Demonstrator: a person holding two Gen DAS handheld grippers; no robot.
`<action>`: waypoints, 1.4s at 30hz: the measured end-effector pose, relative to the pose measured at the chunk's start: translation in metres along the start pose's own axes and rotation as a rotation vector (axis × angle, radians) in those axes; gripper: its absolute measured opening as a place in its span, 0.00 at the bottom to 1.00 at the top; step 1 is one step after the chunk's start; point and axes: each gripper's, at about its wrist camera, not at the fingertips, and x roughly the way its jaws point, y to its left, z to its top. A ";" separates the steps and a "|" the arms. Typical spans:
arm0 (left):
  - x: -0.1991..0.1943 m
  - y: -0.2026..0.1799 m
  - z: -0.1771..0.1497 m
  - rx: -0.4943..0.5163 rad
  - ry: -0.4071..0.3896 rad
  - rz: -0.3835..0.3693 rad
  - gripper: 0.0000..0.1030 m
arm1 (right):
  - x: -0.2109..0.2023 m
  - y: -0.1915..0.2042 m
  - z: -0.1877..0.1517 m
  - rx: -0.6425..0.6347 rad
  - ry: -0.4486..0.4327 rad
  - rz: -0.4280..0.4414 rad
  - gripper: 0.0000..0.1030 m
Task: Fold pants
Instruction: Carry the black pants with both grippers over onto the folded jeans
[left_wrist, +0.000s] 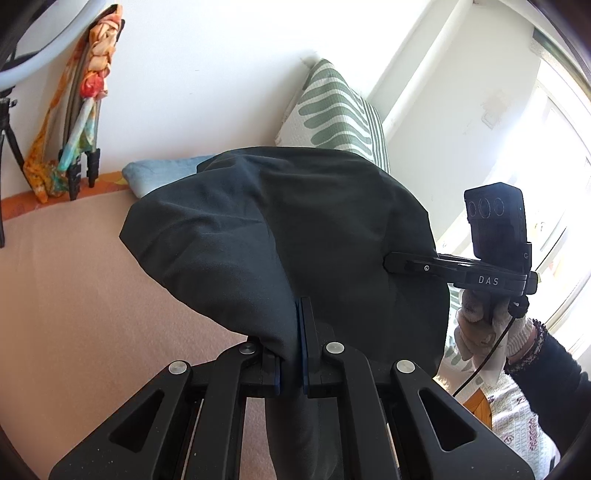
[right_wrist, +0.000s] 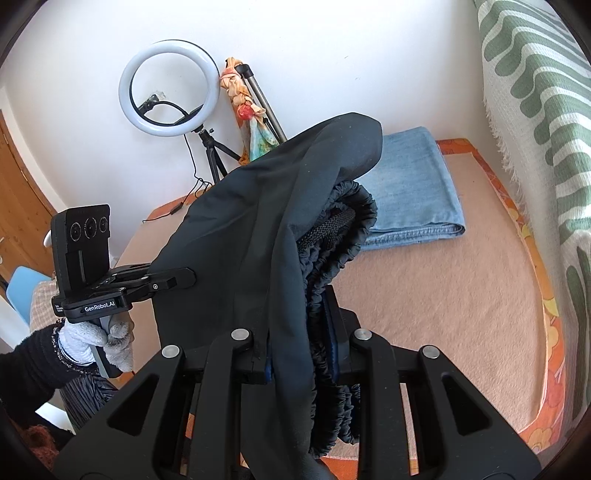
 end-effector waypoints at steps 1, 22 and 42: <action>0.003 0.002 0.008 0.003 -0.006 0.003 0.05 | 0.001 -0.003 0.008 -0.003 -0.006 -0.003 0.22; 0.091 0.070 0.141 0.072 -0.059 0.087 0.05 | 0.092 -0.083 0.161 -0.061 -0.040 -0.008 0.22; 0.153 0.120 0.146 0.016 0.000 0.138 0.05 | 0.178 -0.156 0.176 -0.001 0.064 0.037 0.22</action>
